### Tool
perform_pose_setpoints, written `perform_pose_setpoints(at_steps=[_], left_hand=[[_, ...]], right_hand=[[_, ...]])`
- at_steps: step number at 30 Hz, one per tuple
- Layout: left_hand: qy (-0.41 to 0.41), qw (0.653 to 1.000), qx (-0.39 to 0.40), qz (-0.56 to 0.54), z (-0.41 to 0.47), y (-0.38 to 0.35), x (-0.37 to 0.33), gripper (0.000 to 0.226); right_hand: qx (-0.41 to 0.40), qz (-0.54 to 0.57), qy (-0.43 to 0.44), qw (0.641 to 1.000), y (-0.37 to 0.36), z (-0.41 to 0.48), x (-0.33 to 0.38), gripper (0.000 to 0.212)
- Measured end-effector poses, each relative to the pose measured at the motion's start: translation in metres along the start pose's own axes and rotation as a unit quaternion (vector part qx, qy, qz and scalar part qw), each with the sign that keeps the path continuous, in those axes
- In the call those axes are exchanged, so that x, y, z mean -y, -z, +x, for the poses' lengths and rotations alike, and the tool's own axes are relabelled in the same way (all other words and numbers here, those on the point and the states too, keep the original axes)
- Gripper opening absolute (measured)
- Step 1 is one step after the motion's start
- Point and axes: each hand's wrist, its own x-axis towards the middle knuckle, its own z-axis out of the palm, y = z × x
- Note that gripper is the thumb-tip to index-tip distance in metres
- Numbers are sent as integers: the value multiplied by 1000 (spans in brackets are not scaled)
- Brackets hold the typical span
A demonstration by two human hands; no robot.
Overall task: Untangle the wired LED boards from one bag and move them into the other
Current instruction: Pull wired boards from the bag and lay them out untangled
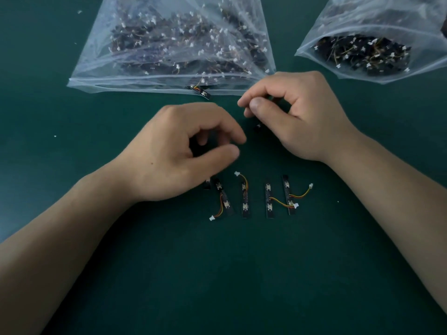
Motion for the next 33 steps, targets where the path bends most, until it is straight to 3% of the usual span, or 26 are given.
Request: perform_pose_setpoints(at_steps=[5, 15, 19, 33], left_hand=[[-5, 993, -16, 119, -7, 9, 11, 9], [-36, 994, 69, 75, -8, 14, 5, 1], [-35, 993, 62, 96, -10, 12, 4, 12], [-46, 994, 64, 81, -9, 9, 6, 5]], right_hand=[[6, 5, -4, 1000, -1, 0, 1, 19], [11, 3, -6, 1000, -2, 0, 0, 19], [8, -1, -1, 1000, -1, 0, 1, 19], [-1, -2, 1, 1000, -2, 0, -2, 19]])
